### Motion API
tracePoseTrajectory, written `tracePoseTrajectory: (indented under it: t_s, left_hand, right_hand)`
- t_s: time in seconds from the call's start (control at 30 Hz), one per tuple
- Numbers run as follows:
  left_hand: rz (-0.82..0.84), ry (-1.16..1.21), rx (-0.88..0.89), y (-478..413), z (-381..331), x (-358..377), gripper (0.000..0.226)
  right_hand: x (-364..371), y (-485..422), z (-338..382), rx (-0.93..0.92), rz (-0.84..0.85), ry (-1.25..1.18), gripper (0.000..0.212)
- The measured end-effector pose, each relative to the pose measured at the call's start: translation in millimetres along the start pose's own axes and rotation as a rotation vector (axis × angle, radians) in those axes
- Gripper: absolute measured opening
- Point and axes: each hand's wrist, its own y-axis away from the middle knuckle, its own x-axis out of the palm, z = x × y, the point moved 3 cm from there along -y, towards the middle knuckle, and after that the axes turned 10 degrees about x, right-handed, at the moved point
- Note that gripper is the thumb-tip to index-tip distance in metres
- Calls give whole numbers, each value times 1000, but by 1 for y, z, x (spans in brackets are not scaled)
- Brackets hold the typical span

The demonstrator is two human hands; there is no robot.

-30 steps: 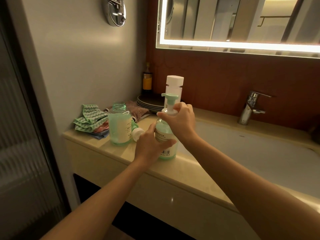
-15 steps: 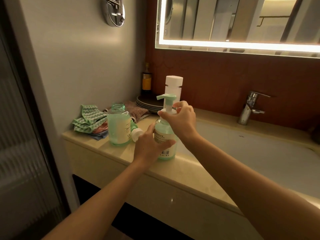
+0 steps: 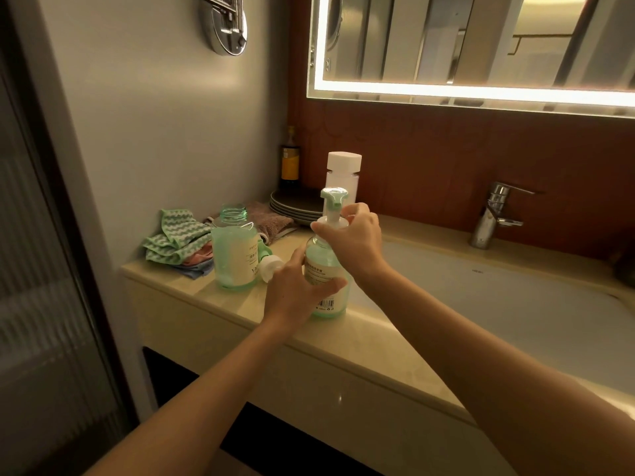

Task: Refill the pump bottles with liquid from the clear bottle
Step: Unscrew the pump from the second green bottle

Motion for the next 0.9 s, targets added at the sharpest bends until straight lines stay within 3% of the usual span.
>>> tracePoseTrajectory:
  t_s: [0.2, 0.4, 0.57, 0.7, 0.9]
  left_hand:
    - [1, 12, -8, 0, 2, 1, 67]
    - [-6, 5, -2, 1, 1, 0, 70]
    - [0, 4, -17, 1, 0, 1, 66]
    - [-4, 0, -13, 1, 0, 0, 68]
    - [-6, -11, -8, 1, -2, -1, 67]
  right_hand:
    - [2, 8, -3, -28, 131, -165, 56]
    - [1, 0, -8, -30, -23, -36, 70]
    - [2, 1, -10, -46, 99, -136, 60]
    - [3, 1, -13, -65, 147, -137, 64]
    - [-5, 2, -11, -124, -21, -69, 61]
